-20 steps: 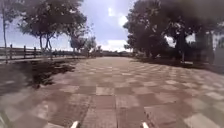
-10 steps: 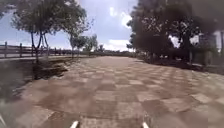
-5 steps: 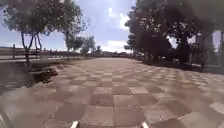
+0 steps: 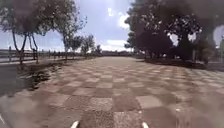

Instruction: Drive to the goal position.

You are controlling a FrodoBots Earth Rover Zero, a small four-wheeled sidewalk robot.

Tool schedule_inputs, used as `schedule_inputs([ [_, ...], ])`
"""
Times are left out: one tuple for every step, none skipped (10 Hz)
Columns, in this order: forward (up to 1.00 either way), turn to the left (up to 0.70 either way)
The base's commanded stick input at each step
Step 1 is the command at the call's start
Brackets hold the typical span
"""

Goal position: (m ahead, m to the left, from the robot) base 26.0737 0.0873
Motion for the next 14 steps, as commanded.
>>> schedule_inputs([
  [1.00,-0.25],
  [1.00,-0.40],
  [1.00,-0.40],
  [1.00,-0.06],
  [1.00,0.00],
  [1.00,0.00],
  [1.00,0.00],
  [1.00,0.00],
  [1.00,0.00],
  [1.00,0.00],
  [1.00,0.00],
  [1.00,0.00],
  [1.00,0.00],
  [1.00,0.00],
])
